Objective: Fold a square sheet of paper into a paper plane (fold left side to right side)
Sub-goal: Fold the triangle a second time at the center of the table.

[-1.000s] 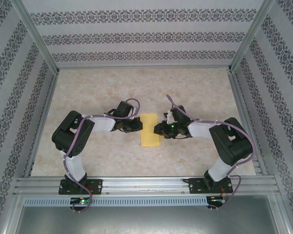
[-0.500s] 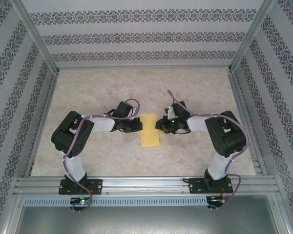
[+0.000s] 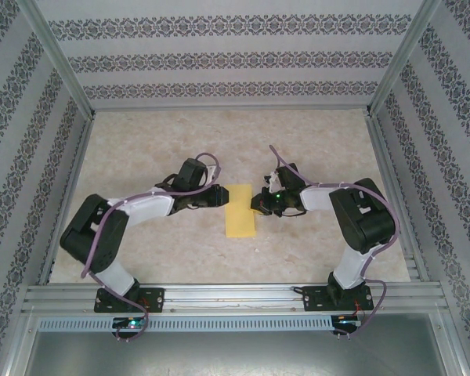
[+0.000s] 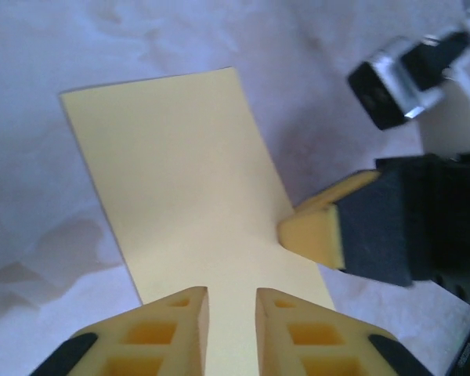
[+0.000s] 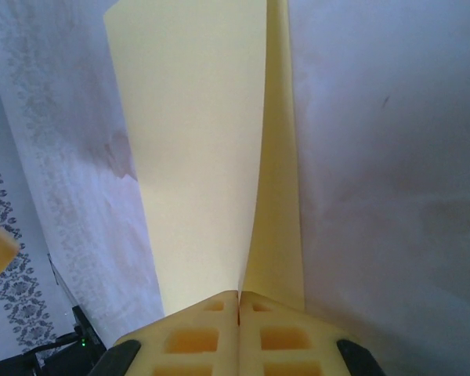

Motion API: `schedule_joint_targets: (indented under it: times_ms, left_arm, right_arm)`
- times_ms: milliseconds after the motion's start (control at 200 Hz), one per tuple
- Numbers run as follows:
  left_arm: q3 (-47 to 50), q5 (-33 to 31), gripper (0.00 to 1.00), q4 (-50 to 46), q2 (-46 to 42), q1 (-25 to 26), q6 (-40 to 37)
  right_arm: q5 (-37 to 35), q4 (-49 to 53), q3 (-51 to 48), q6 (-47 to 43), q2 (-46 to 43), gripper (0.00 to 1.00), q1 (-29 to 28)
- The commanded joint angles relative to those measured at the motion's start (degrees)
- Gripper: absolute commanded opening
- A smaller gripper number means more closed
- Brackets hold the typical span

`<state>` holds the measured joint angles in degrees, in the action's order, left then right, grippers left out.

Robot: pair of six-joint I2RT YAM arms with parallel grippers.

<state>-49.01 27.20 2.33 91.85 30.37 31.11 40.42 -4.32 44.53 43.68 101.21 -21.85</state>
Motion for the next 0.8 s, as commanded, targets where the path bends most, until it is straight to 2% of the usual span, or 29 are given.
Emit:
schedule_joint_targets:
  times_ms: [0, 115, 245, 460, 625, 794]
  left_arm:
    - [1.78, -2.86, 0.27, -3.79, -4.66, 4.32, -7.95]
    - [1.8, -6.31, 0.35, -7.51, -7.3, 10.02, -12.93]
    - [2.38, -10.41, 0.44, -7.87, -8.44, 16.32, -15.13]
    - [-0.47, -20.03, 0.55, -9.77, -4.9, 25.68, -19.24]
    - [-5.28, -27.57, 0.61, -13.07, 1.47, 29.64, -21.74]
    - [-9.15, -34.15, 0.66, -14.62, 6.88, 31.33, -22.76]
  right_arm:
    - [1.32, 2.51, 0.59, 0.84, -2.05, 0.0, 0.66]
    - [1.28, 3.08, 0.73, 0.85, -2.29, 0.0, 0.62]
    - [0.89, 3.5, 0.9, 0.73, -2.64, 0.0, 0.67]
    - [0.88, 3.79, 1.26, 0.57, -2.25, 0.0, 0.75]
    - [0.88, 4.05, 1.35, 0.42, -2.33, 0.0, 0.79]
    - [0.97, 4.1, 1.26, 0.48, -2.41, 0.0, 0.73]
